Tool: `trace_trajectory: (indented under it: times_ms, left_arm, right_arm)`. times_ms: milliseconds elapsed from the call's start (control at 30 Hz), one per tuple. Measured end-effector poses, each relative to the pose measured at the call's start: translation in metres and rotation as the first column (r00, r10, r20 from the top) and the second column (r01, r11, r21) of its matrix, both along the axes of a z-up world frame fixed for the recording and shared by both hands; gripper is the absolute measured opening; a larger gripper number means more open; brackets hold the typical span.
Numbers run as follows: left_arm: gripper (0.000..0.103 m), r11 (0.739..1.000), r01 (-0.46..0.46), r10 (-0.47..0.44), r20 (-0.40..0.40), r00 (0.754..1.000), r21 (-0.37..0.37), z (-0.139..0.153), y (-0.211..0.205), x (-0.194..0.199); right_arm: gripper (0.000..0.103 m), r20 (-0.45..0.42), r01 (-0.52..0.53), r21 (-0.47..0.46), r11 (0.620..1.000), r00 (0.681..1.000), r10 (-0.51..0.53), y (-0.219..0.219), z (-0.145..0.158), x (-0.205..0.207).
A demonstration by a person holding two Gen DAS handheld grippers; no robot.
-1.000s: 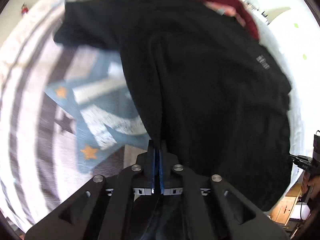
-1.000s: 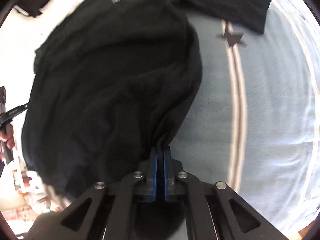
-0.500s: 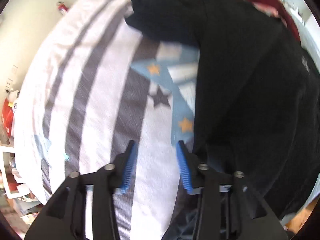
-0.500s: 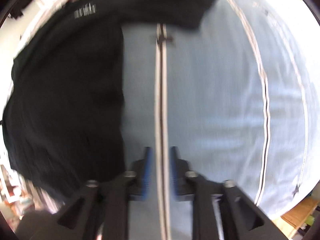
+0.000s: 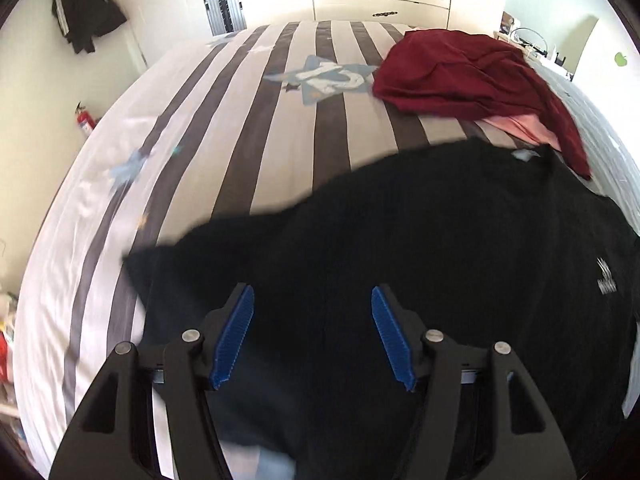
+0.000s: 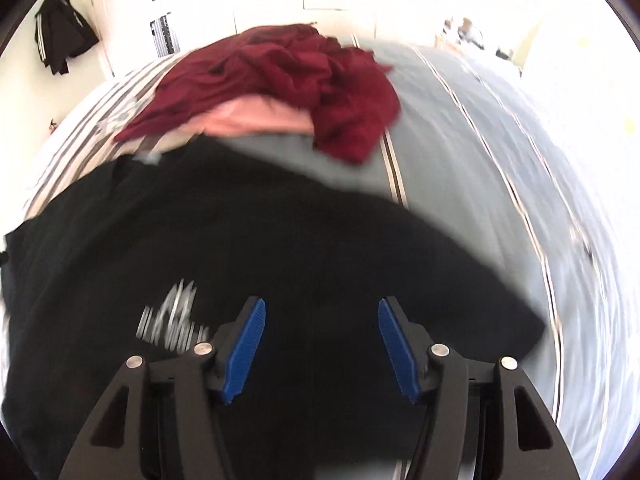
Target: Fold clothes
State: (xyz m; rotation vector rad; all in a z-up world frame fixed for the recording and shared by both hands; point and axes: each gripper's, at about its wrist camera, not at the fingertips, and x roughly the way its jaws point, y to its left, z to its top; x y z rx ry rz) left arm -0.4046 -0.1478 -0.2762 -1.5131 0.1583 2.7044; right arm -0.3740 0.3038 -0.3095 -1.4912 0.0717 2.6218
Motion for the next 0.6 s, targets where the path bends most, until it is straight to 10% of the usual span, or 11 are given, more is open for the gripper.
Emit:
trace_trajectory:
  times_ms: [267, 500, 600]
  left_arm:
    - [0.059, 0.998, 0.048, -0.044, 0.09, 0.995, -0.042, -0.054, 0.025, -0.133]
    - [0.059, 0.99, 0.141, -0.14, 0.18, 0.974, 0.01, -0.079, 0.025, -0.149]
    - [0.035, 0.98, 0.193, -0.199, 0.18, 0.963, 0.048, -0.078, 0.03, -0.147]
  right_arm:
    - [0.055, 0.014, -0.046, 0.048, 0.998, 0.999, 0.045, 0.017, -0.028, -0.101]
    - [0.056, 0.102, -0.082, 0.041, 0.996, 0.992, 0.077, 0.028, -0.067, -0.12]
    - [0.067, 0.107, -0.088, 0.06, 0.994, 0.991, 0.081, 0.031, -0.074, -0.126]
